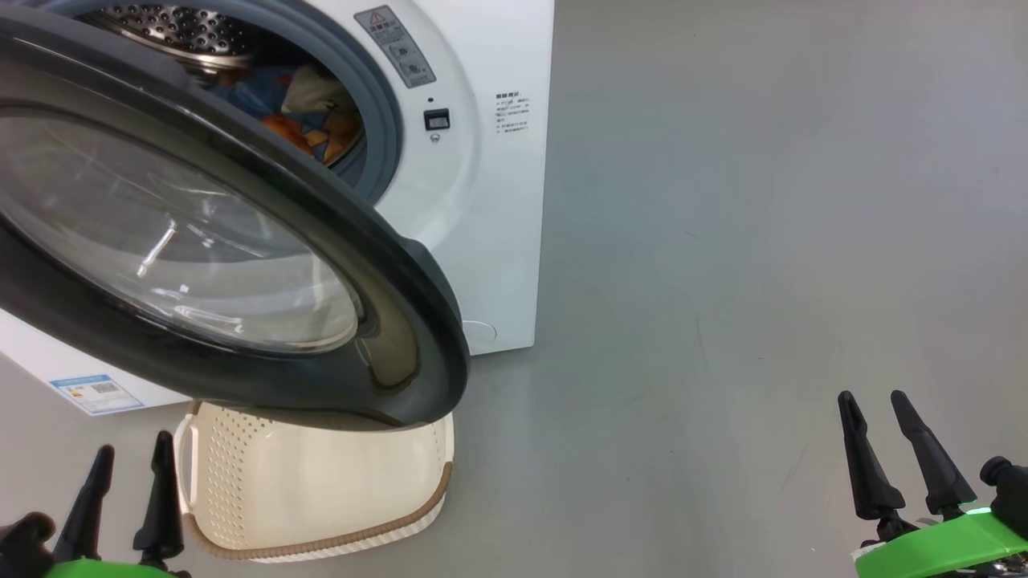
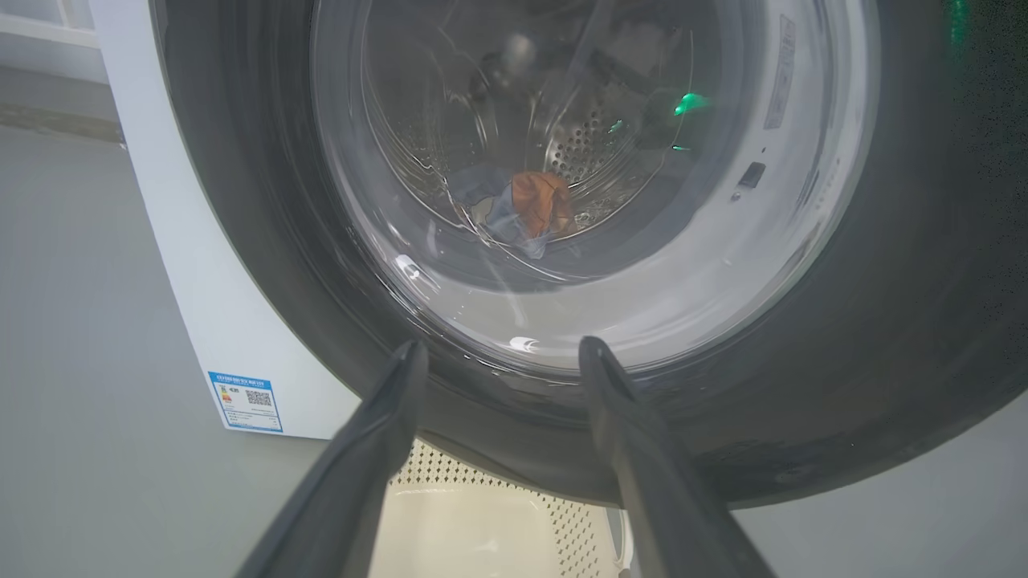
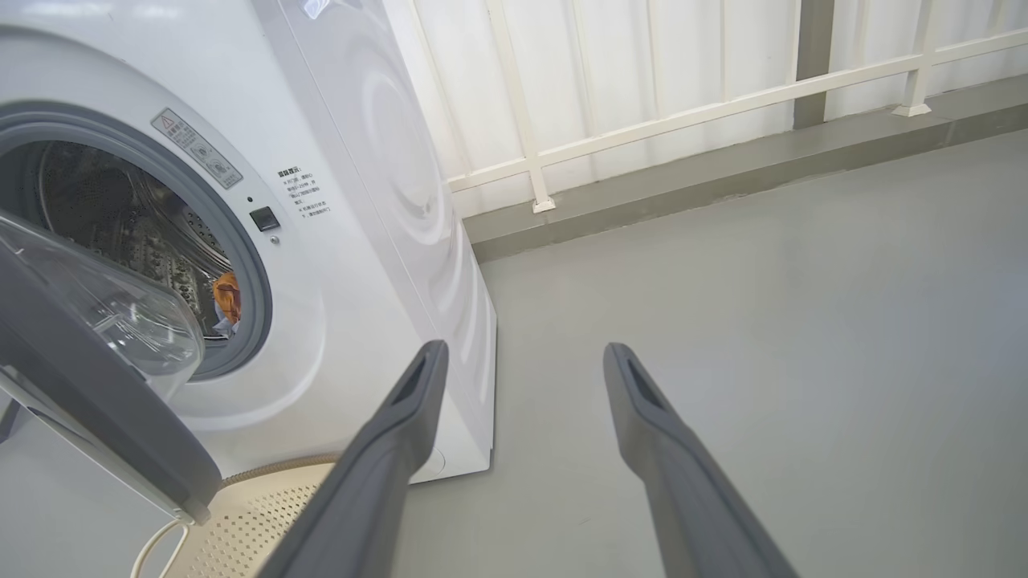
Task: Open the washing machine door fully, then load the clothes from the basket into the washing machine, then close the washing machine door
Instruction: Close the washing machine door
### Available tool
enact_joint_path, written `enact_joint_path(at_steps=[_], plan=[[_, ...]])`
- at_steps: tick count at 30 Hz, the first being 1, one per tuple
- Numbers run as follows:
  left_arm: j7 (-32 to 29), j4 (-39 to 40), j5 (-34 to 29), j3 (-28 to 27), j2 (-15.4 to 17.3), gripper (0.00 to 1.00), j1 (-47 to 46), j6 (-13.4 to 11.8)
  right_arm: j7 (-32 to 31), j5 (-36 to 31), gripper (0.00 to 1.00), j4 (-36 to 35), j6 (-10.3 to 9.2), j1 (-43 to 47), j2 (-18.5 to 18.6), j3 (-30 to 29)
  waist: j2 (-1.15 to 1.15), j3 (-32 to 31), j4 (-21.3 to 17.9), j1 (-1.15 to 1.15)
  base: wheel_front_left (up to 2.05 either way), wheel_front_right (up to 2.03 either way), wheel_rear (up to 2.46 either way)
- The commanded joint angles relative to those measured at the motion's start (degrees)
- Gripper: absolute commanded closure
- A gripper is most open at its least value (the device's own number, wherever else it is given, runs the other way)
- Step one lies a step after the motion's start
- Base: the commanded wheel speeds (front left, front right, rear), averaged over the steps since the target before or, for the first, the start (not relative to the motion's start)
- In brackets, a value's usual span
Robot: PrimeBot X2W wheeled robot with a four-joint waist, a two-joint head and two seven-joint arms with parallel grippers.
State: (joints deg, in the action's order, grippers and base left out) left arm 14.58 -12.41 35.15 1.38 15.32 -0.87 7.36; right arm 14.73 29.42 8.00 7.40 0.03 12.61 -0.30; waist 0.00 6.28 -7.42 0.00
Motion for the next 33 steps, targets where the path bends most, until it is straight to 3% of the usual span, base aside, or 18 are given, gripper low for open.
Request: enact_joint_path(at_steps=[1,16,30,31,32,33], plan=[[0.4,2.2,-2.0,-2.9,0.6,0.0,-0.2,0.1,0.3,0.2,0.0,-1.5,0.09,-1.4,1.1,1.3,0.0,0.1,0.1,0.0,0.0,0.0,0.0],[0.4,4.0,-12.8,-5.8,-5.3,0.0,2.7,0.1,0.3,0.3,0.0,-1.5,0.09,-2.1,1.2,1.6,0.0,0.5,0.5,0.0,0.0,0.0,0.0],[0.4,3.6,-12.9,-6.5,-6.5,0.0,1.9,0.1,0.3,0.1,0.0,-1.8,0.09,-3.3,1.3,2.2,0.0,0.8,1.4,0.0,0.0,0.0,0.0],[0.4,3.6,-12.9,-6.4,-6.6,0.0,1.9,0.1,0.3,0.3,0.2,-1.9,0.09,-3.4,1.2,2.4,0.0,0.7,1.5,0.0,0.0,0.0,0.0],[0.4,3.6,-12.8,-6.4,-6.7,0.0,1.8,0.1,0.3,0.6,0.54,-2.0,0.09,-3.7,1.0,2.5,0.0,0.7,1.6,0.0,0.0,0.0,0.0],[0.4,3.6,-12.8,-6.5,-6.9,0.0,1.8,0.1,0.3,0.9,0.76,-2.0,0.09,-4.1,0.8,2.6,0.0,0.6,1.6,0.0,0.0,0.0,0.0]])
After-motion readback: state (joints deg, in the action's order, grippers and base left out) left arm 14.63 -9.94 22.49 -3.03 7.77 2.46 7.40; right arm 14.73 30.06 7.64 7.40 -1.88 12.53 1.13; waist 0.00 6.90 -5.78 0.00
